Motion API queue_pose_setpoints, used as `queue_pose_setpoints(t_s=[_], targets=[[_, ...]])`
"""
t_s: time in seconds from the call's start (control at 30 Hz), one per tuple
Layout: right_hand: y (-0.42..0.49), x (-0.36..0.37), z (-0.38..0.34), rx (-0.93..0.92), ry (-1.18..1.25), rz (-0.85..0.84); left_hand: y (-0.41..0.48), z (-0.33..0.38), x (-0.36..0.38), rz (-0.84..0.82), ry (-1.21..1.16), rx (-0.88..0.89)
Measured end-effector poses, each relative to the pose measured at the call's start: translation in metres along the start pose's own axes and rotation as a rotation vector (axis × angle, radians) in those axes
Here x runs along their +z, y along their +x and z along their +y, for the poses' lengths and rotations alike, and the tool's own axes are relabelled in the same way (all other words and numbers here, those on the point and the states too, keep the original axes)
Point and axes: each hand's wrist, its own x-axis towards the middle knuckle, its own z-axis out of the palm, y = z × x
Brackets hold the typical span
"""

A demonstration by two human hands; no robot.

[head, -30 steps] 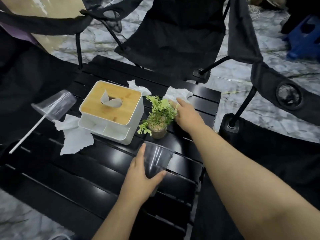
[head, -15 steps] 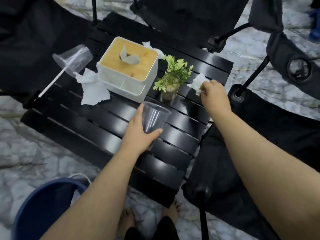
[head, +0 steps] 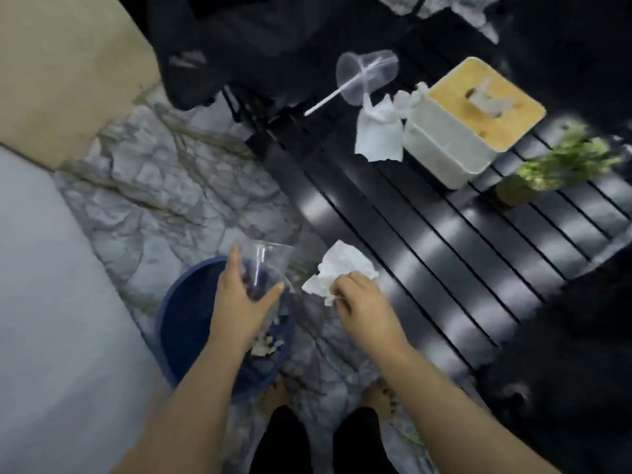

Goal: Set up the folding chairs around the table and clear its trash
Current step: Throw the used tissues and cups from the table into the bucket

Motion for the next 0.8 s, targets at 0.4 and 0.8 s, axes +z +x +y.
queue_pose_setpoints(t_s=[0.4, 0.8], targets=[[0.055, 0.221, -0.033, 0.132, -0.193, -0.643, 0.014, -0.212, -0.025, -0.039, -0.103, -0.350], [0.069, 0.103, -0.062, 0.130, 0.001, -0.324, 0.036, -0.112, -0.045, -0.012, -0.005, -0.131]])
